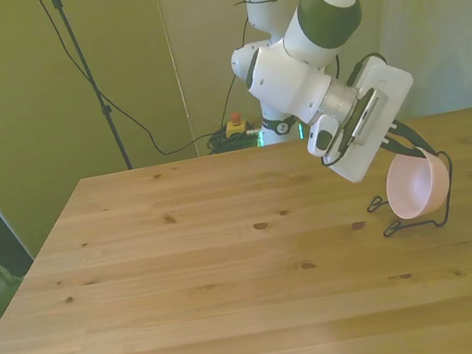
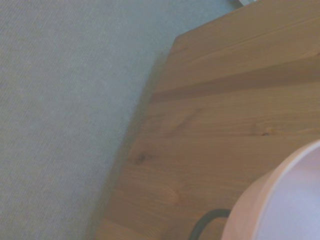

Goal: Load the bowl

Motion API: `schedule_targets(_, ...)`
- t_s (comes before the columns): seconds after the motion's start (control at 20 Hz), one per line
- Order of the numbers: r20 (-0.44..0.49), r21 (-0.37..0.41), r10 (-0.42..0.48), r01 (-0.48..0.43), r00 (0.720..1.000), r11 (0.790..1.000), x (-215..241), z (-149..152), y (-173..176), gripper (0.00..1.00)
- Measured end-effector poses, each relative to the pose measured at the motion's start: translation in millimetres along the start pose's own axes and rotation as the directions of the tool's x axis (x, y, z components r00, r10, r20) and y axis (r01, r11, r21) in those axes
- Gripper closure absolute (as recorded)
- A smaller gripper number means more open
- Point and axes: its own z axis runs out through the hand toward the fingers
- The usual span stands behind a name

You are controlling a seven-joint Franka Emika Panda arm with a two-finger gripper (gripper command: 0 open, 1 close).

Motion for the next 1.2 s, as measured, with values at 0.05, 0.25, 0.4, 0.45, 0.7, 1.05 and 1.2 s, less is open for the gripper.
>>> schedule_targets(0.05,0.001,0.0,0.002,-0.002,1.0,1.0,1,1,1,1.0)
schedule_targets(0.25,0.006,-0.005,0.006,-0.006,1.0,1.0,2,5,5,1.0)
schedule_targets(0.4,0.011,-0.009,0.009,-0.009,1.0,1.0,2,9,7,1.0)
schedule_targets(0.45,0.012,-0.01,0.01,-0.009,1.0,1.0,2,10,8,1.0)
schedule_targets(0.7,0.016,-0.013,0.013,-0.013,1.0,1.0,2,12,10,1.0)
schedule_targets(1.05,0.018,-0.019,0.01,-0.01,1.0,1.0,2,12,11,0.0)
schedule_targets(1.2,0.017,-0.02,0.011,-0.01,1.0,1.0,3,12,11,0.0)
